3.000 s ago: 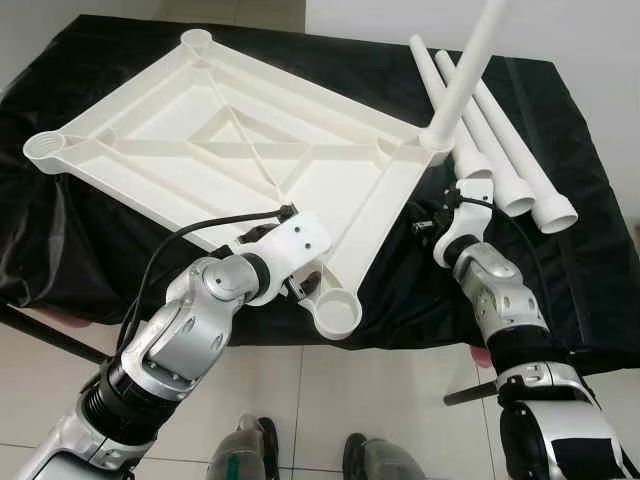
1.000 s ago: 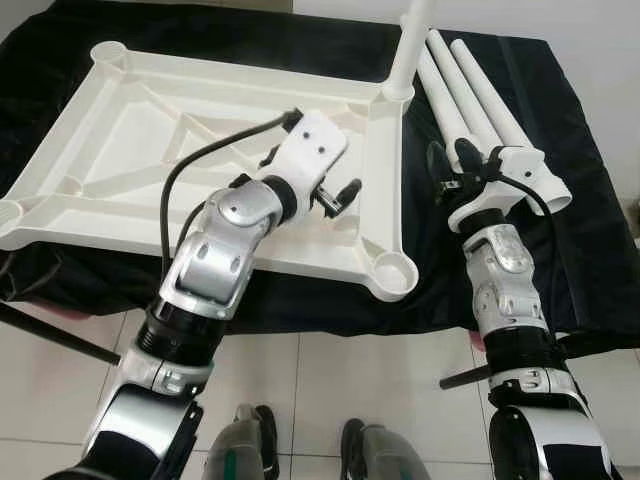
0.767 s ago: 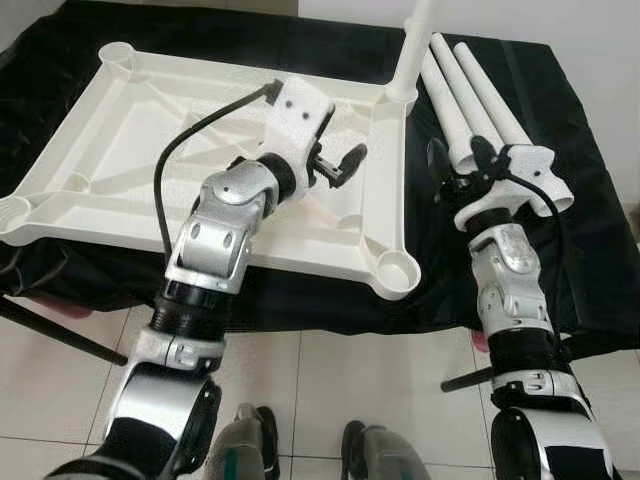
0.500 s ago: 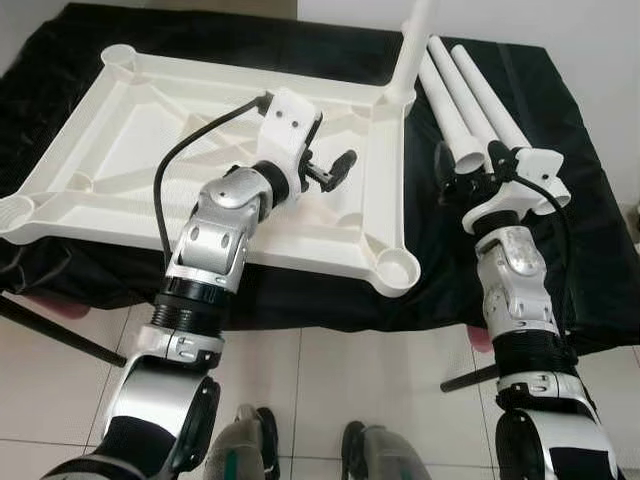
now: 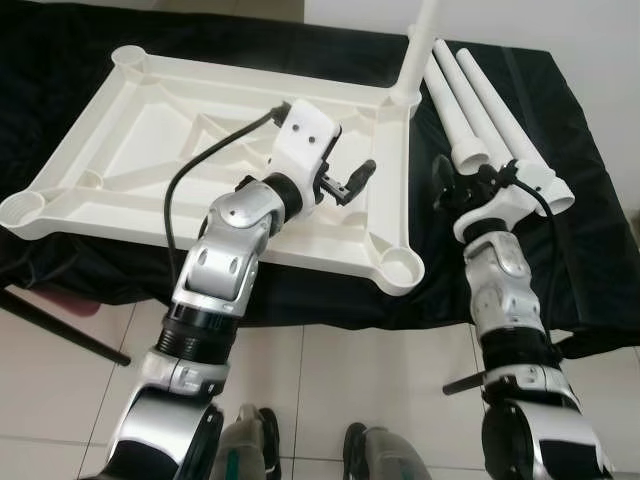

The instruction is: Building children table

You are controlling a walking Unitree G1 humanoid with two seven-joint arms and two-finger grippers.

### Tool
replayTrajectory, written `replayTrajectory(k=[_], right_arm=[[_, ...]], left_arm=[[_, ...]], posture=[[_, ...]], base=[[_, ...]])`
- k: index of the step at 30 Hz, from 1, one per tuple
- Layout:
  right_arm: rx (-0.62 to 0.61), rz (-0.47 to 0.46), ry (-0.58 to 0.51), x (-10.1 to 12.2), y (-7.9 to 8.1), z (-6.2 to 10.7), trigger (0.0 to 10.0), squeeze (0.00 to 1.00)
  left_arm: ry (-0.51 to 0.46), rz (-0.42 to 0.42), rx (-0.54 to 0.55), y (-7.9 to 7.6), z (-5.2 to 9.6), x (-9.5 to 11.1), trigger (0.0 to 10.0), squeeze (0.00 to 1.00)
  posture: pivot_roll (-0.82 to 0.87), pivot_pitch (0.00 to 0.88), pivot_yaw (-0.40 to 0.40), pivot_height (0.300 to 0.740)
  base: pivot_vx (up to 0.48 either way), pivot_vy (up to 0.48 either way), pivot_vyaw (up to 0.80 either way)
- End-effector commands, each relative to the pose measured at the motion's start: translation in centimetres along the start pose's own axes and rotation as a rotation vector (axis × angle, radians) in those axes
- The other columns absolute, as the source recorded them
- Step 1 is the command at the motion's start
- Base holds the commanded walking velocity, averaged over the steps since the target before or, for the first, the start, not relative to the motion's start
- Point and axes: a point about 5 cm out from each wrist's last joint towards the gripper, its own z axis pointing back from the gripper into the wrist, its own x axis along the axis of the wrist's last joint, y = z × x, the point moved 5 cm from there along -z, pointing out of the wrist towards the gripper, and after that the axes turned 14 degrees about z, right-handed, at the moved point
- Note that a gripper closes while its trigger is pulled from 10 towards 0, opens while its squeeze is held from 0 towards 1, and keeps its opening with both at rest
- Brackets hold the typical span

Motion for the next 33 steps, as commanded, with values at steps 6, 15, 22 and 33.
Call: replayTrajectory(k=[6, 15, 22, 33], right_arm=[[-0.037, -0.03, 0.023, -0.3, -0.3, -1.1, 10.0, 0.0], [-0.078, -0.066, 0.044, -0.4, -0.6, -1.8, 10.0, 0.0], [-0.116, -0.102, 0.059, -0.8, -1.0, -2.2, 10.0, 0.0], [-0.132, -0.117, 0.051, -0.5, -0.9, -2.6, 10.0, 0.0]], left_arm=[[0.015, -0.004, -0.009, -0.8, 0.5, -0.4, 10.0, 0.0], [0.032, -0.029, -0.01, -0.9, 1.5, -0.5, 10.0, 0.0], [0.065, -0.035, 0.0, -1.1, 2.5, -0.8, 10.0, 0.0], [0.085, -0.044, 0.011, -0.8, 3.1, -0.7, 10.0, 0.0]], posture=[[0.03, 0.169, 0.002, 0.74], [0.06, 0.194, -0.002, 0.74], [0.08, 0.224, 0.007, 0.74], [0.11, 0.263, 0.025, 0.74]], base=[[0.0, 0.0, 0.0], [0.0, 0.0, 0.0], [0.0, 0.0, 0.0], [0.0, 0.0, 0.0]])
